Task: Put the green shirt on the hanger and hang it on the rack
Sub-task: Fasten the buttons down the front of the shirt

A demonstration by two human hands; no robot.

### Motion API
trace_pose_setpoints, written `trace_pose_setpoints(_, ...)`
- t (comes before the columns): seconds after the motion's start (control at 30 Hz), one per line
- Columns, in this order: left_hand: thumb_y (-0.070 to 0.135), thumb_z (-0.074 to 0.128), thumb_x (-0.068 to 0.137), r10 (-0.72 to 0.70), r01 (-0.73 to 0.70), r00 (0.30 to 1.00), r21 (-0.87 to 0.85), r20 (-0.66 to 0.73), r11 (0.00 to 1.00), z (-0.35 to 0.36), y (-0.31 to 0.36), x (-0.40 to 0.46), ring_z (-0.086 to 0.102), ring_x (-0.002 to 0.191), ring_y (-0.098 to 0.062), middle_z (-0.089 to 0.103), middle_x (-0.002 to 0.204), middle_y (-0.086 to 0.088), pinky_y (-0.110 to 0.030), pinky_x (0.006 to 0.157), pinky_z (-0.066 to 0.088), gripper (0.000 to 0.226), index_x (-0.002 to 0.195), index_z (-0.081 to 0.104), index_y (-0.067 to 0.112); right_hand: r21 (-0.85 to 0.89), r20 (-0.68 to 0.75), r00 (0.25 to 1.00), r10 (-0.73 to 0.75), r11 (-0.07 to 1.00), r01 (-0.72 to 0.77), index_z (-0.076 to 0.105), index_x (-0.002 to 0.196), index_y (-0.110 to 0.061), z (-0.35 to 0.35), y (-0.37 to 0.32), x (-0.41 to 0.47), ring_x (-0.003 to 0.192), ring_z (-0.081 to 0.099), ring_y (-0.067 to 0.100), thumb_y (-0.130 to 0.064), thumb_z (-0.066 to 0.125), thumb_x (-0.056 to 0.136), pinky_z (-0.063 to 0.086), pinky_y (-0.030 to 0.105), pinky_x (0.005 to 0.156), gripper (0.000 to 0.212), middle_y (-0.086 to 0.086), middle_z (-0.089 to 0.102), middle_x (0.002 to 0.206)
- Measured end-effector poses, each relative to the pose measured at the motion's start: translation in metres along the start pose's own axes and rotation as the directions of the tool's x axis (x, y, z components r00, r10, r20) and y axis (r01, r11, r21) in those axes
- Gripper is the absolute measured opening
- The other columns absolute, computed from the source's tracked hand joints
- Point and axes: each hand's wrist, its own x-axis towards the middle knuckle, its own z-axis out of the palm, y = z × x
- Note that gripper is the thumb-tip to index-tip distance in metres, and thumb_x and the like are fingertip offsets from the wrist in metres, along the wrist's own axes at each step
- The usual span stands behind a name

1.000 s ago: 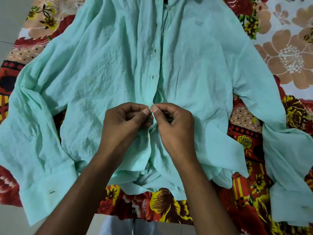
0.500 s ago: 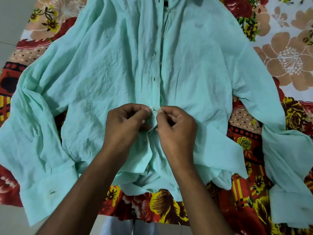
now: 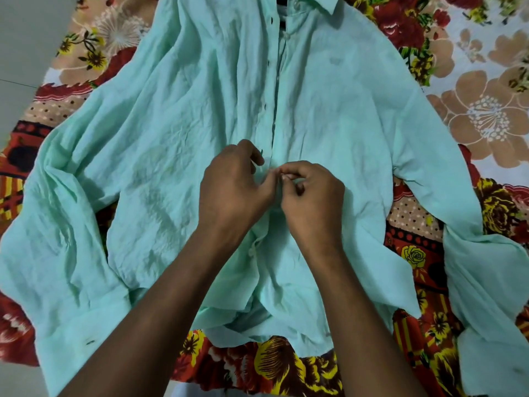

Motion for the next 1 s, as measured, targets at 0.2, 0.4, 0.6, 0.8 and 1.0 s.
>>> trace_pose_setpoints(0.2,0.016,0.066,0.086,-0.102,0.101,0.993,0.019,0.061,0.995,0.002,-0.008,0.020,0.066,0.073,-0.016,0.069,0.078,0.002,-0.027,0.065,0.054,0.012,0.094,0.073,0.012,-0.052,0.095,0.994,-0.059,0.997,0.064,0.076,0.106,-0.015,0.016,0.000,0.010,0.089,0.068,0.017,-0.019,0.071,0.092,0.057,0.039,0.084,0.016,0.002,0.070,0.097)
trace_pose_setpoints(0.4,0.021,0.069,0.089,-0.330,0.361,0.931,-0.275,0.156,0.891,-0.010,-0.015,0.029,0.064,0.060,-0.010,0.071,0.067,0.003,-0.026,0.059,0.051,0.011,0.081,0.076,0.017,-0.243,0.033,0.984,-0.173,0.954,0.176,0.074,0.101,-0.018,0.023,0.001,0.007,0.090,0.066,0.024,-0.027,0.073,0.092,0.055,0.040,0.072,0.013,0.001,0.067,0.095)
trace_pose_setpoints(0.6,0.016,0.072,0.092,-0.335,0.415,0.908,-0.431,0.251,0.801,-0.013,-0.007,0.033,0.059,0.059,-0.008,0.070,0.070,-0.006,-0.026,0.063,0.050,0.009,0.084,0.077,0.018,-0.039,-0.138,0.975,-0.174,0.985,0.170,0.077,0.092,-0.015,0.022,0.003,0.011,0.074,0.065,0.016,-0.017,0.072,0.093,0.055,0.036,0.069,0.006,-0.002,0.070,0.084)
trace_pose_setpoints(0.8,0.011,0.072,0.091,-0.373,0.473,0.881,-0.514,0.291,0.715,-0.009,-0.004,0.038,0.064,0.066,-0.011,0.073,0.074,-0.003,-0.030,0.067,0.057,0.010,0.086,0.077,0.018,0.264,-0.068,0.995,0.068,0.963,-0.048,0.078,0.089,-0.015,0.022,-0.011,0.027,0.076,0.070,0.003,-0.017,0.075,0.091,0.055,0.020,0.071,0.005,-0.010,0.075,0.079)
trace_pose_setpoints(1.0,0.015,0.077,0.088,-0.348,0.417,0.909,-0.461,0.231,0.783,-0.008,-0.007,0.036,0.061,0.060,-0.012,0.075,0.073,-0.008,-0.029,0.062,0.051,0.003,0.089,0.080,0.016,0.364,-0.018,0.979,0.203,0.913,-0.183,0.079,0.082,-0.015,0.025,-0.011,0.035,0.067,0.068,0.002,-0.018,0.076,0.090,0.051,0.017,0.067,0.009,-0.010,0.075,0.072)
